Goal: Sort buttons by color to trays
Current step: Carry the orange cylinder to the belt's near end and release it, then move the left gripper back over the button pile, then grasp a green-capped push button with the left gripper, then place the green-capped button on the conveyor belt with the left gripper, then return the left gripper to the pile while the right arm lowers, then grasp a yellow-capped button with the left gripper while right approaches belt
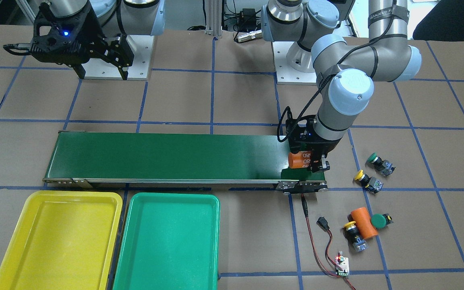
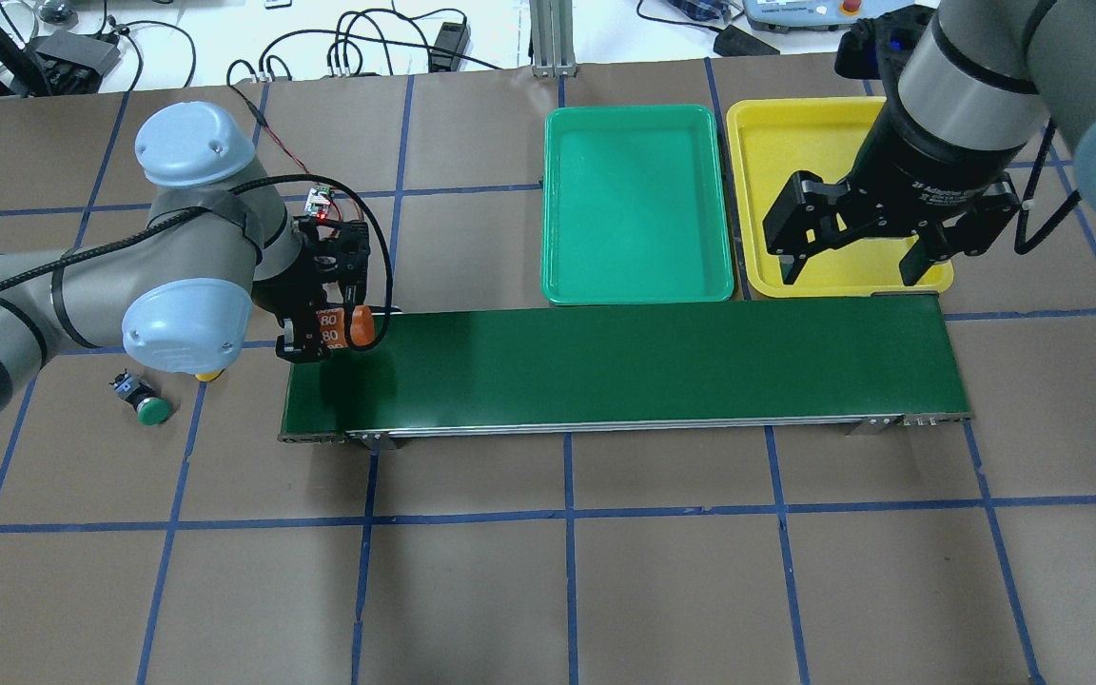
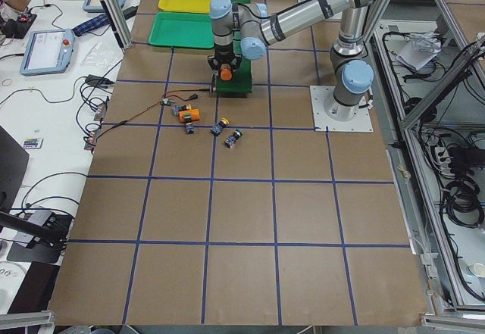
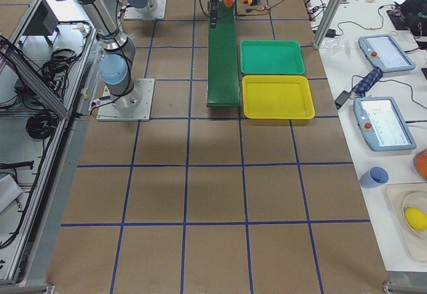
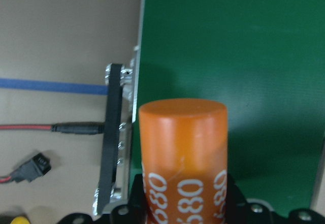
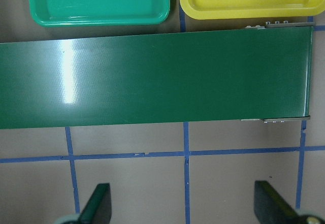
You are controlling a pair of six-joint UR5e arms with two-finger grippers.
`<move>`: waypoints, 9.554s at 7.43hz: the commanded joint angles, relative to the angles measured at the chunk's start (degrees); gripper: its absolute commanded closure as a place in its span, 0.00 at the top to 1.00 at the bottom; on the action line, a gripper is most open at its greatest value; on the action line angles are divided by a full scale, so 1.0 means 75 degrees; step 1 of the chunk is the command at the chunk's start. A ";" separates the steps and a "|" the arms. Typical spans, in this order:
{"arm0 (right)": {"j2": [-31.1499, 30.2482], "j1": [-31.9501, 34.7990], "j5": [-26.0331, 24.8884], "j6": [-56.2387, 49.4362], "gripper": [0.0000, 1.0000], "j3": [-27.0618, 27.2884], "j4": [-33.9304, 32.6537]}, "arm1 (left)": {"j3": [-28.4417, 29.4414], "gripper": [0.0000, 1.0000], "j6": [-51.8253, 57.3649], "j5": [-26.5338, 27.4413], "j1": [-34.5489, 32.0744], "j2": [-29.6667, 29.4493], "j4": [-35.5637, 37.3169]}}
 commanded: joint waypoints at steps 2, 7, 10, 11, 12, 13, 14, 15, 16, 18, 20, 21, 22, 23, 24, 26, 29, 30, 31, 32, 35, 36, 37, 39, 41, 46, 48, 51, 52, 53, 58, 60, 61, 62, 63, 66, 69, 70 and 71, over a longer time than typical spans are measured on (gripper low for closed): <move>-0.0004 0.0002 -0.0064 -0.0009 1.00 0.0001 0.0004 | -0.0327 0.00 -0.0103 -0.0229 -0.0093 0.0159 -0.0084; -0.0004 0.0002 -0.0052 0.0003 1.00 0.0012 0.0016 | -0.0212 1.00 -0.0712 -0.0428 -0.0083 0.0298 -0.0141; -0.0004 0.0002 0.0006 0.0003 1.00 0.0001 -0.0007 | 0.1703 1.00 -0.0689 -0.0453 0.0721 -0.0191 -0.1554; -0.0004 -0.0009 0.0018 0.0003 1.00 0.0001 -0.0007 | 0.2535 1.00 -0.0573 -0.0964 0.1249 -0.0495 -0.2094; -0.0004 0.0002 0.0041 0.0003 1.00 0.0001 -0.0007 | 0.3286 1.00 -0.0479 -0.1375 0.1707 -0.0881 -0.2749; -0.0016 0.0002 0.0041 0.0003 1.00 0.0001 -0.0007 | 0.3745 1.00 -0.0200 -0.1483 0.2025 -0.1314 -0.2918; -0.0016 0.0002 0.0041 0.0003 1.00 0.0001 -0.0007 | 0.3843 1.00 0.0267 -0.1867 0.2480 -0.1701 -0.2838; -0.0016 0.0002 0.0030 0.0014 1.00 0.0012 0.0004 | 0.4006 1.00 0.1003 -0.1975 0.3076 -0.2169 -0.2779; -0.0027 0.0002 0.0029 0.0014 1.00 0.0012 0.0004 | 0.4147 1.00 0.1393 -0.2429 0.3396 -0.2568 -0.2732; -0.0027 0.0002 0.0041 0.0015 1.00 0.0012 0.0004 | 0.4754 1.00 0.2132 -0.2446 0.3446 -0.3273 -0.2276; -0.0039 0.0014 0.0029 0.0026 1.00 0.0070 0.0004 | 0.4573 1.00 0.2252 -0.2492 0.3352 -0.3532 -0.2322; -0.0051 0.0014 0.0053 0.0026 1.00 0.0083 0.0004 | 0.4512 1.00 0.2322 -0.2481 0.3445 -0.3545 -0.2264; -0.0039 0.0014 0.0053 0.0038 1.00 0.0083 0.0004 | 0.4373 1.00 0.2415 -0.2480 0.3434 -0.3534 -0.2298; -0.0039 0.0014 0.0041 0.0038 1.00 0.0083 0.0004 | 0.4174 1.00 0.2393 -0.2515 0.3422 -0.3533 -0.2287; -0.0039 0.0002 0.0030 0.0003 1.00 0.0083 0.0004 | 0.3870 1.00 0.2405 -0.2527 0.3434 -0.3545 -0.2240; -0.0027 0.0014 0.0053 0.0038 1.00 0.0083 -0.0054 | 0.3715 1.00 0.2416 -0.2516 0.3446 -0.3568 -0.1982; -0.0027 0.0014 0.0053 0.0038 1.00 0.0094 -0.0054 | 0.3762 0.00 0.2358 -0.2481 0.3434 -0.3569 -0.1947; -0.0027 0.0014 0.0053 0.0038 1.00 0.0094 -0.0066 | 0.3831 0.00 0.2358 -0.2504 0.3434 -0.3534 -0.1947; -0.0027 0.0014 0.0053 0.0038 1.00 0.0094 -0.0054 | 0.3913 0.00 0.2021 -0.2423 0.3353 -0.3325 -0.2063; -0.0027 0.0014 0.0053 0.0049 1.00 0.0094 -0.0054 | 0.3833 0.00 0.1345 -0.2352 0.3294 -0.3009 -0.2238; -0.0027 0.0002 0.0053 0.0038 1.00 0.0094 -0.0031 | 0.3505 0.00 -0.1589 -0.1801 0.2359 -0.1757 -0.3162; -0.0027 0.0014 0.0041 0.0026 1.00 0.0106 -0.0008 | 0.3295 0.00 -0.2856 -0.1778 0.1961 -0.1393 -0.3363; -0.0027 0.0014 0.0041 0.0049 1.00 0.0106 0.0004 | 0.3026 0.00 -0.4609 -0.1777 0.1609 -0.1110 -0.3376; -0.0027 0.0014 0.0029 0.0026 1.00 0.0106 0.0016 | 0.2604 0.00 -0.7062 -0.1742 0.1186 -0.0746 -0.3376; -0.0027 0.0014 0.0029 0.0026 1.00 0.0106 0.0016 | 0.1856 0.00 -1.0727 -0.1113 0.0474 -0.0441 -0.3342; -0.0016 -0.0010 -0.0006 0.0026 1.00 0.0094 0.0097 | 0.1210 0.00 -1.2700 -0.1039 -0.0597 -0.0499 -0.3271; -0.0016 -0.0021 0.0017 0.0038 1.00 0.0094 0.0122 | 0.0775 0.33 -1.2678 -0.0770 -0.0609 -0.0673 -0.2501; 0.0008 -0.0056 0.0029 0.0038 1.00 0.0094 0.0017 | 0.1181 1.00 -1.2713 -0.0664 -0.0562 -0.0686 -0.2404; 0.0008 -0.0056 0.0029 0.0061 1.00 0.0106 -0.0019 | 0.1451 1.00 -1.2712 -0.0652 -0.0550 -0.0709 -0.2520; 0.0008 -0.0056 0.0006 0.0084 1.00 0.0094 -0.0019 | 0.1639 1.00 -1.2654 -0.0664 -0.0481 -0.0663 -0.2567; -0.0004 -0.0021 -0.0076 0.0143 1.00 0.0293 0.0017 | 0.4294 1.00 -1.1400 -0.0676 0.1428 -0.2438 -0.2814; -0.0027 0.0002 -0.0064 0.0132 1.00 0.0445 0.0004 | 0.4828 1.00 -1.1319 -0.0606 0.1593 -0.3145 -0.2802; -0.0039 0.0002 -0.0076 0.0132 1.00 0.0504 0.0004 | 0.4631 1.00 -1.1272 -0.0617 0.2070 -0.3054 -0.2930; -0.0028 0.0002 -0.0053 0.0132 1.00 0.0493 -0.0019 | 0.3921 1.00 -1.1051 -0.0664 0.2411 -0.2786 -0.3059; -0.0016 0.0002 -0.0029 0.0143 1.00 0.0504 -0.0031 | 0.3207 1.00 -1.0515 -0.0652 0.2646 -0.2575 -0.2793; -0.0016 0.0002 0.0005 0.0155 1.00 0.0516 -0.0019 | 0.2696 1.00 -1.0368 -0.0606 0.3314 -0.2105 -0.2390; -0.0074 0.0002 0.0053 0.0167 1.00 0.0551 -0.0112 | 0.2274 1.00 -1.1568 -0.0652 0.3879 -0.2267 -0.2780; -0.0074 0.0014 0.0076 0.0167 1.00 0.0563 -0.0124 | 0.2355 1.00 -1.2214 -0.0699 0.3810 -0.2337 -0.2639; -0.0063 0.0025 0.0076 0.0190 1.00 0.0575 -0.0148 | 0.2298 0.94 -1.2591 -0.0746 0.3739 -0.2338 -0.2568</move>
